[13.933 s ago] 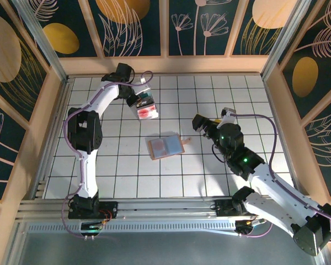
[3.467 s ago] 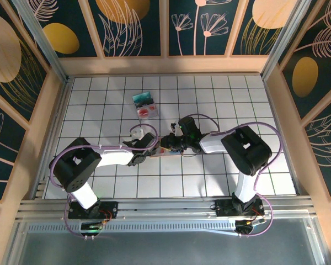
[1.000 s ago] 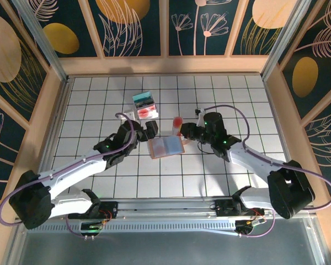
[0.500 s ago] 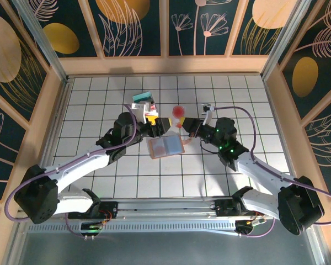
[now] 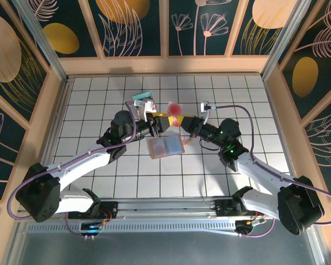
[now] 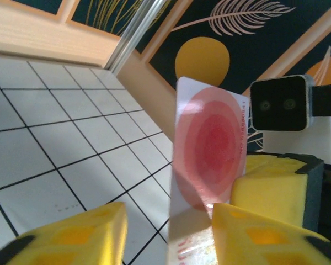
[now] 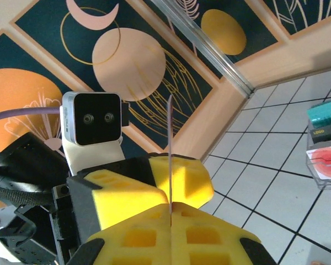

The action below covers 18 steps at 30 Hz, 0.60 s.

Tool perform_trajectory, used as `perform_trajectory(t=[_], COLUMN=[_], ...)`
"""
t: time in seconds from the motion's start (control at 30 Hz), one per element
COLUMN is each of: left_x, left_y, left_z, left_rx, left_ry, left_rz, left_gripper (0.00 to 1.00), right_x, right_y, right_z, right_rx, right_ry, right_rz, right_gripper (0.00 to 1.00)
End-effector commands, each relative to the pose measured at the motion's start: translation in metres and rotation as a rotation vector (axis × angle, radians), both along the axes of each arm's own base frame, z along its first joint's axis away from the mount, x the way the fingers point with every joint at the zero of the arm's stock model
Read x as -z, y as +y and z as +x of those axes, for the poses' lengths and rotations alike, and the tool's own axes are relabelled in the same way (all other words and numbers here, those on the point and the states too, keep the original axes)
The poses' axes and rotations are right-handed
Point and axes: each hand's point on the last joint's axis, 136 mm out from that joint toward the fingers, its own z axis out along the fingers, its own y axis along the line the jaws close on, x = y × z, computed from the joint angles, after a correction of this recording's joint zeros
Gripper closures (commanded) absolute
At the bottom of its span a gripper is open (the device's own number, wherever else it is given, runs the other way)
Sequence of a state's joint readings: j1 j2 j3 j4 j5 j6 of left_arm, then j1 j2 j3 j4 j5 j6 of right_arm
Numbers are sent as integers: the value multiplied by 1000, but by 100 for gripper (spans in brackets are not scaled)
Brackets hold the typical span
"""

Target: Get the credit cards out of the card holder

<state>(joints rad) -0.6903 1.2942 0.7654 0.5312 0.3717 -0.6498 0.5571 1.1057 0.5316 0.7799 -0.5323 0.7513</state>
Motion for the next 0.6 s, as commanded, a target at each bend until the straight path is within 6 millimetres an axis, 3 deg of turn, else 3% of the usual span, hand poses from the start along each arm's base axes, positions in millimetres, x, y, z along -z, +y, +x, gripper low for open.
perform_trajectory(t=[0.0, 0.17, 0.4, 0.57], left_x=[-27, -29, -27, -23], left_y=[-4, -7, -5, 3], left_z=[0, -2, 0, 4], left_rx=[39, 59, 47, 4], left_ry=[-66, -77, -88, -118], left_rz=[-68, -70, -35, 49], left_gripper=[64, 68, 100, 100], right_x=[-13, -9, -3, 6], right_y=[3, 9, 13, 11], right_z=[-8, -8, -5, 3], right_rx=[-56, -93, -106, -58], right_ry=[-42, -31, -12, 17], right_rz=[40, 43, 42, 1], right_gripper=[100, 100, 100, 100])
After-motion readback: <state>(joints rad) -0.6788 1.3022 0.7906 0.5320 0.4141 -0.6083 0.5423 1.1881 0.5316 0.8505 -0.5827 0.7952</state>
